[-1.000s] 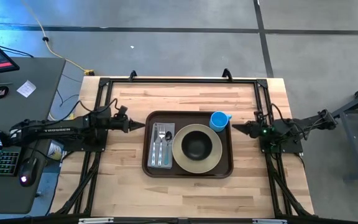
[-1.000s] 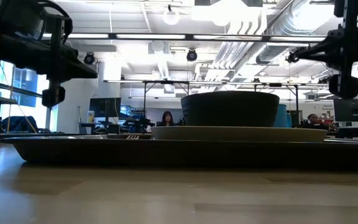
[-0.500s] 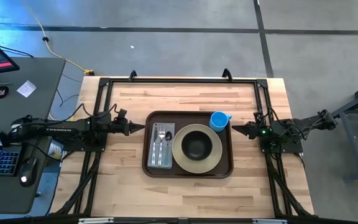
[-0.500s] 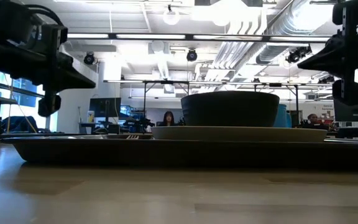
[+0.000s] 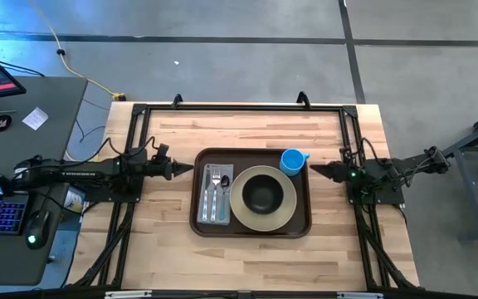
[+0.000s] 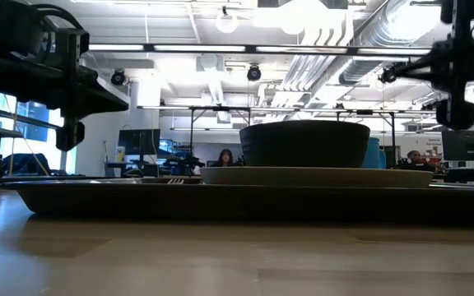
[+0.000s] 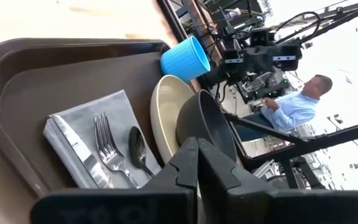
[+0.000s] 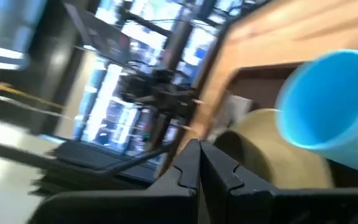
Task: Set up tray
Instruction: Return to Home Position
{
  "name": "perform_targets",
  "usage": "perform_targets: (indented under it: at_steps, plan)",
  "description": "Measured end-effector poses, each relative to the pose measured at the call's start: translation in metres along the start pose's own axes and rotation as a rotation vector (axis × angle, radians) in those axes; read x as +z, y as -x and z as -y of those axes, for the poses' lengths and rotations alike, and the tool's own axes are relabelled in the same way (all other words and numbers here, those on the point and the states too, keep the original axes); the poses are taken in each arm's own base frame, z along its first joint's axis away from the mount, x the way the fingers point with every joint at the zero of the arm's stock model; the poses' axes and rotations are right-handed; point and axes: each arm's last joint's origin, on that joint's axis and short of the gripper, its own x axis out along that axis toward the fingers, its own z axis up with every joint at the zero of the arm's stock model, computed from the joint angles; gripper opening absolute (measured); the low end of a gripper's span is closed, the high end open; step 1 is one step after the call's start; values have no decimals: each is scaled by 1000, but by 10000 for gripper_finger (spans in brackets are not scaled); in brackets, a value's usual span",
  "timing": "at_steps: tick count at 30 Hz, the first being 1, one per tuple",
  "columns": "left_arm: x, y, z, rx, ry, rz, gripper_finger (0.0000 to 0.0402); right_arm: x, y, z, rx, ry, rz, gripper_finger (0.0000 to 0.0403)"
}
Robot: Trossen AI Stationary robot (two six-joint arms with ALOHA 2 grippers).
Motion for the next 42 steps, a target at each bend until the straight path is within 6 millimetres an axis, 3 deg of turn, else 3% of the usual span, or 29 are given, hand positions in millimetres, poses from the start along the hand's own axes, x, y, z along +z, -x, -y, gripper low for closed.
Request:
perform_targets:
  at_steps: [6,11,16,19,21,30,33,36,38,42]
  plan:
    - [-1,0,-2,15,1,-9,37,6,1,-14,132,32,52,0]
    - [-3,0,-5,54,3,-30,32,5,1,-13,126,41,49,0]
    - [-5,0,-9,89,5,-50,57,5,0,-13,139,57,58,0]
    - [-6,1,-9,95,9,-53,69,-2,-5,-2,220,18,97,0]
    - [-6,1,-9,93,15,-53,72,-4,-6,1,185,45,82,0]
    - [-8,1,-13,131,18,-79,61,-2,-7,-3,270,112,29,0]
    - [-10,2,-16,163,19,-99,58,-1,-7,-4,302,211,17,0]
    - [-12,2,-19,189,-11,-119,58,-1,-8,-1,281,481,43,0]
    - [-12,3,-20,197,-96,-137,58,0,-9,0,267,645,73,0]
    - [-13,3,-19,165,-266,-180,58,1,-9,1,249,759,99,0]
